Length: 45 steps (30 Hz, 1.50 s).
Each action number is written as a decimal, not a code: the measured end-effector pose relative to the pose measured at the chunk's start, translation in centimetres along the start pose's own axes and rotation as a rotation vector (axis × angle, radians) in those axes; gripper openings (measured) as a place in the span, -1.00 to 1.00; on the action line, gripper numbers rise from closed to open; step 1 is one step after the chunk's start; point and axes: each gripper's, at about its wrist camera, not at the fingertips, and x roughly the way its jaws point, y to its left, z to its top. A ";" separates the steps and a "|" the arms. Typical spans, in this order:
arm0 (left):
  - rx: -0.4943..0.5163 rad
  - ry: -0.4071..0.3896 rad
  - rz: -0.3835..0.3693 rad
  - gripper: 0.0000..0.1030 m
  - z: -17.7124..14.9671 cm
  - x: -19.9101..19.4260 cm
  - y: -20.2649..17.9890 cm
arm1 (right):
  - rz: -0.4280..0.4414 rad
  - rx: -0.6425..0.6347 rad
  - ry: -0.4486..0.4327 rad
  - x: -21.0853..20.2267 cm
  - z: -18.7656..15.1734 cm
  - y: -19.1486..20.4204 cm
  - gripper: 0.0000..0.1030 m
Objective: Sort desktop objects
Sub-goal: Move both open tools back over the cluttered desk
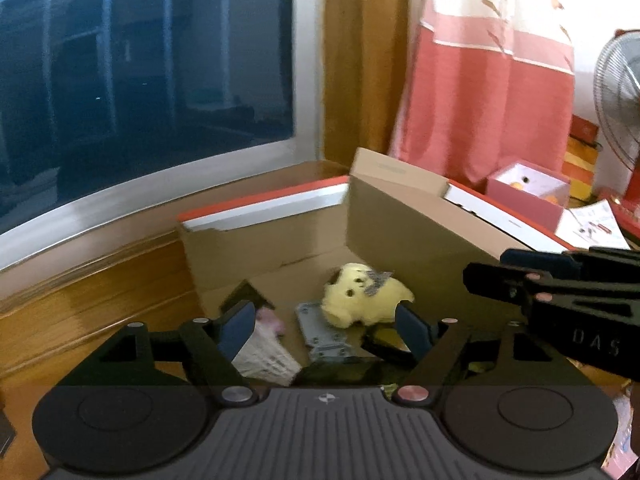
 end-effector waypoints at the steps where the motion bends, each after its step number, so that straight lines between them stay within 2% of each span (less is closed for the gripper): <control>1: -0.012 -0.003 0.013 0.54 -0.1 -0.4 0.5 | 0.014 -0.008 0.003 0.2 0.0 0.4 -0.21; 9: -0.112 -0.035 0.136 0.63 -1.7 -4.6 5.0 | 0.125 -0.082 0.019 1.4 0.2 4.8 -0.15; 17: -0.190 -0.042 0.293 0.65 -3.9 -8.9 10.6 | 0.278 -0.150 0.023 2.5 0.5 11.4 -0.09; 22: -0.240 -0.033 0.369 0.66 -5.9 -11.7 15.1 | 0.355 -0.193 0.036 3.0 0.2 17.2 -0.06; 27: -0.255 -0.016 0.412 0.69 -8.1 -14.8 20.3 | 0.403 -0.212 0.049 2.7 -0.7 23.9 0.03; 36: -0.302 0.023 0.484 0.70 -13.4 -21.2 30.7 | 0.460 -0.231 0.097 1.6 -4.8 36.7 0.15; 42: -0.382 0.039 0.557 0.73 -16.8 -24.4 36.1 | 0.563 -0.316 0.162 1.5 -6.8 44.2 0.19; 45: -0.452 0.058 0.626 0.73 -18.8 -25.7 38.6 | 0.640 -0.371 0.174 1.7 -7.2 47.1 0.26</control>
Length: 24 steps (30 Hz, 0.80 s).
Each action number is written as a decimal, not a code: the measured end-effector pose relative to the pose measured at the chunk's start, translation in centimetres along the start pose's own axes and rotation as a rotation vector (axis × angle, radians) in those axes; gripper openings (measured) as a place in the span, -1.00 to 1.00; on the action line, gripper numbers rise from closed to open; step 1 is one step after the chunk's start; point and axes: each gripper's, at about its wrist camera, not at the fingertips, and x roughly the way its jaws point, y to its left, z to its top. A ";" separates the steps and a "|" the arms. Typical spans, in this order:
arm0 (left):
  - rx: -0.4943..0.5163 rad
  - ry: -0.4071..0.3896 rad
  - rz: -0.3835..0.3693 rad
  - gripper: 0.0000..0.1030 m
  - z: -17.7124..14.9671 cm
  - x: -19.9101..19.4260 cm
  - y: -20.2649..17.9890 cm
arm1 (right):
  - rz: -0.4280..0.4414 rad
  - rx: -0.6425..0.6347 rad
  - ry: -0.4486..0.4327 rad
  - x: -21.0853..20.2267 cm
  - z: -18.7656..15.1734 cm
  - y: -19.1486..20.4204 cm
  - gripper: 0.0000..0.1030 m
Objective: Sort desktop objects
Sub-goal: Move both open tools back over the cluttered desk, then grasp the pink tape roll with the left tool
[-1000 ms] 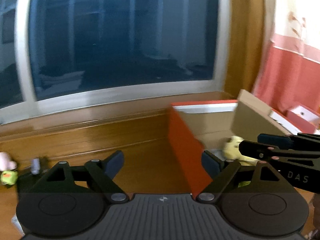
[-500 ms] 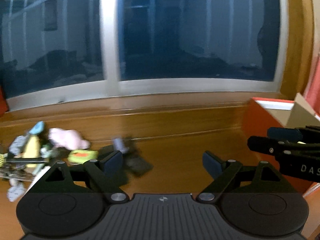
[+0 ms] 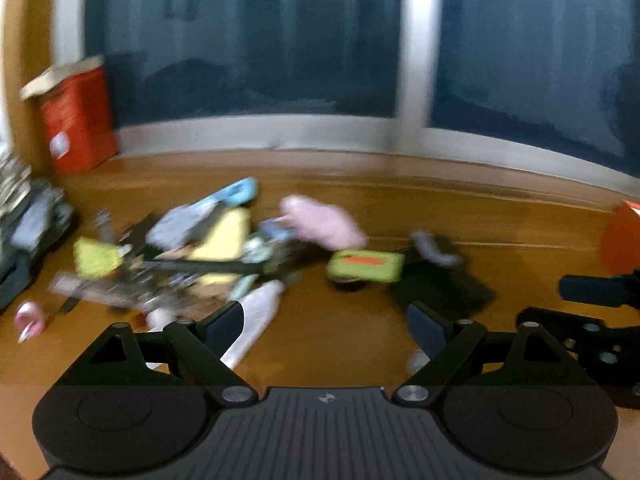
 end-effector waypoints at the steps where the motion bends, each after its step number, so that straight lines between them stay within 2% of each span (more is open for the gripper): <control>1: -0.023 0.014 0.032 0.73 -0.2 0.2 1.1 | 0.025 -0.013 0.005 0.6 0.2 0.5 0.26; 4: -0.065 0.026 0.101 0.73 -1.1 0.5 4.2 | 0.102 -0.031 0.023 2.9 0.5 2.2 0.26; 6: -0.080 0.044 0.136 0.73 -1.6 0.7 6.0 | 0.117 -0.020 0.056 4.4 0.5 3.2 0.26; 10: -0.121 0.063 0.156 0.73 -2.4 1.0 10.2 | 0.163 0.002 0.128 6.9 0.2 5.4 0.26; 16: -0.076 0.070 0.207 0.73 -2.5 2.5 16.5 | 0.110 0.048 0.156 10.3 0.6 9.0 0.26; 24: -0.132 0.085 0.287 0.73 -3.0 4.6 25.9 | 0.081 0.036 0.165 13.3 1.7 15.3 0.26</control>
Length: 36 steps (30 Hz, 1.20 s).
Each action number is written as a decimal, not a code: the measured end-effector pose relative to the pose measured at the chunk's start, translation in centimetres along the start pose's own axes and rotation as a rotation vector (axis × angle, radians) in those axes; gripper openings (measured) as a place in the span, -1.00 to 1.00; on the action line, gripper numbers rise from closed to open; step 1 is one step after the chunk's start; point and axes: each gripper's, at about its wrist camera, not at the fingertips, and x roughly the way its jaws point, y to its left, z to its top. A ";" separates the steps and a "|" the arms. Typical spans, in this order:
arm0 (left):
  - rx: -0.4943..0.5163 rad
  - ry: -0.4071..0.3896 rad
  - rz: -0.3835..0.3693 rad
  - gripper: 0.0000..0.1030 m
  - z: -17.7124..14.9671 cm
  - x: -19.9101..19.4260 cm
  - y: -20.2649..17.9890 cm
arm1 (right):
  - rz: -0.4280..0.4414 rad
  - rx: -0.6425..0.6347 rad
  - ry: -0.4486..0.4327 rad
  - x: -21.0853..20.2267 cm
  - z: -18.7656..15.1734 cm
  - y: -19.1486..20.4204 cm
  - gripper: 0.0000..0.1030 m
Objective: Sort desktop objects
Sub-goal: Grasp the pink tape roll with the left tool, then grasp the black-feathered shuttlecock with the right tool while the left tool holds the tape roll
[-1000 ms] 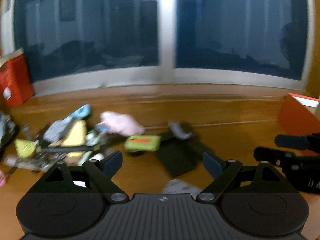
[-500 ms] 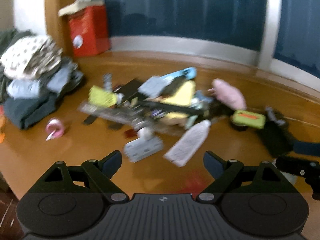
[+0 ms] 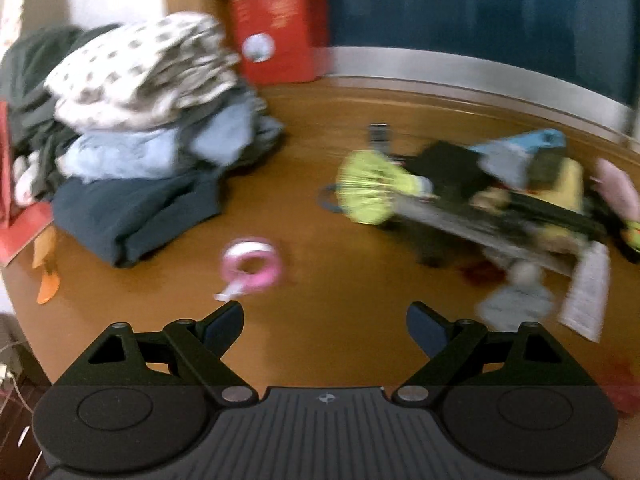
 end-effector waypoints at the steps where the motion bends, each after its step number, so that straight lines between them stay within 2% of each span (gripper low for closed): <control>1: -0.008 -0.002 0.001 0.73 0.2 0.5 0.7 | -0.002 0.003 0.003 0.5 0.2 0.7 0.26; 7: 0.003 -0.010 0.012 0.74 1.0 3.4 2.7 | 0.000 -0.018 0.033 2.8 0.6 4.2 0.25; 13: -0.018 -0.012 -0.025 0.69 1.1 5.0 2.9 | -0.015 -0.030 0.064 4.3 0.5 5.6 0.25; 16: -0.026 -0.003 -0.051 0.48 1.1 5.6 2.9 | -0.024 -0.033 0.071 5.0 0.6 5.8 0.25; 18: -0.031 0.004 -0.068 0.19 1.1 6.0 2.9 | -0.023 -0.037 0.068 5.6 0.7 5.9 0.25; 21: -0.033 0.003 -0.084 -0.06 1.1 6.2 3.0 | -0.021 -0.040 0.068 6.9 1.1 6.0 0.22; 23: -0.035 0.002 -0.093 -0.11 1.2 6.2 3.1 | -0.020 -0.042 0.071 7.9 1.3 6.1 0.18; 28: -0.027 0.002 -0.102 -0.14 1.3 6.5 3.3 | -0.036 -0.048 0.083 10.5 1.6 6.2 0.06; 36: -0.014 -0.004 -0.117 -0.14 1.5 6.8 3.2 | -0.049 -0.103 0.059 12.8 2.3 6.7 0.07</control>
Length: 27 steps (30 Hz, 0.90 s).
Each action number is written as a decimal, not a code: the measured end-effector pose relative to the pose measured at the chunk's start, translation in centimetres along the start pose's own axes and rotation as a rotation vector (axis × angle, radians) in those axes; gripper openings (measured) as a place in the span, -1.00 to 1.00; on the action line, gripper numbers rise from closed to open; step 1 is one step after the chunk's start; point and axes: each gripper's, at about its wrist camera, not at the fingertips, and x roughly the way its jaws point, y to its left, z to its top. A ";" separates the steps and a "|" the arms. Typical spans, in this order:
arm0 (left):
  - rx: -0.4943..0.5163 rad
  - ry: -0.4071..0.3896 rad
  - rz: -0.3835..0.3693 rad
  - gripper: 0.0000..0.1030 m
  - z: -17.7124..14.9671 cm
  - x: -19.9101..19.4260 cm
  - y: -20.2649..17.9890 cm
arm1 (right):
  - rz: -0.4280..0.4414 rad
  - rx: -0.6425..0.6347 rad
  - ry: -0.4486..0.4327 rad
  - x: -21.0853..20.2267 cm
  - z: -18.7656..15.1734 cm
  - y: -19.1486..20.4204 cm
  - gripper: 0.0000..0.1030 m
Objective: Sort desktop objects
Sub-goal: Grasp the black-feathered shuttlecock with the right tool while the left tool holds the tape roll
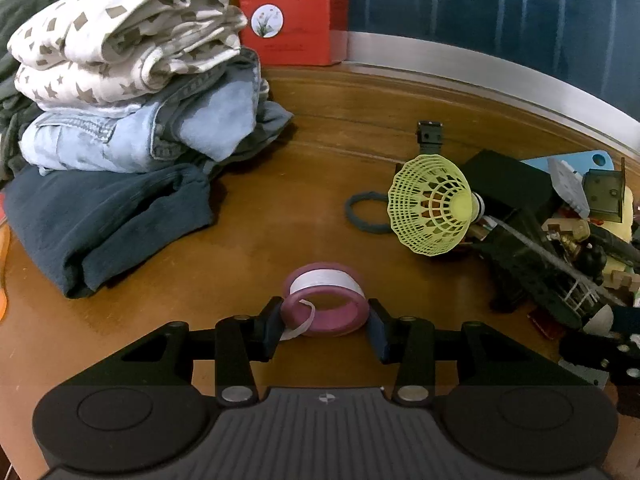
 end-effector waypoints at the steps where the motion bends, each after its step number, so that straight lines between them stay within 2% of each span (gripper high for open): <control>1: 0.002 -0.002 -0.002 -0.14 0.0 0.0 0.0 | -0.002 -0.009 -0.003 0.2 0.1 0.1 0.07; 3: 0.004 -0.003 -0.008 -0.14 0.0 0.0 0.0 | -0.012 -0.023 -0.009 0.5 0.2 0.2 0.01; 6: 0.005 -0.005 -0.022 -0.15 0.0 -0.1 -0.1 | -0.053 -0.030 -0.013 0.6 0.4 0.1 -0.43; 9: 0.007 -0.010 -0.037 -0.15 0.1 -0.4 -0.1 | -0.025 0.017 -0.005 0.3 0.5 -0.6 -0.45; 17: 0.020 -0.050 -0.073 -0.15 0.6 -2.4 -0.7 | 0.068 0.042 -0.011 -2.8 -0.1 -0.7 -0.45; 27: 0.041 -0.134 -0.123 -0.15 2.1 -5.8 -1.5 | 0.123 0.052 -0.086 -7.8 -0.6 -0.3 -0.45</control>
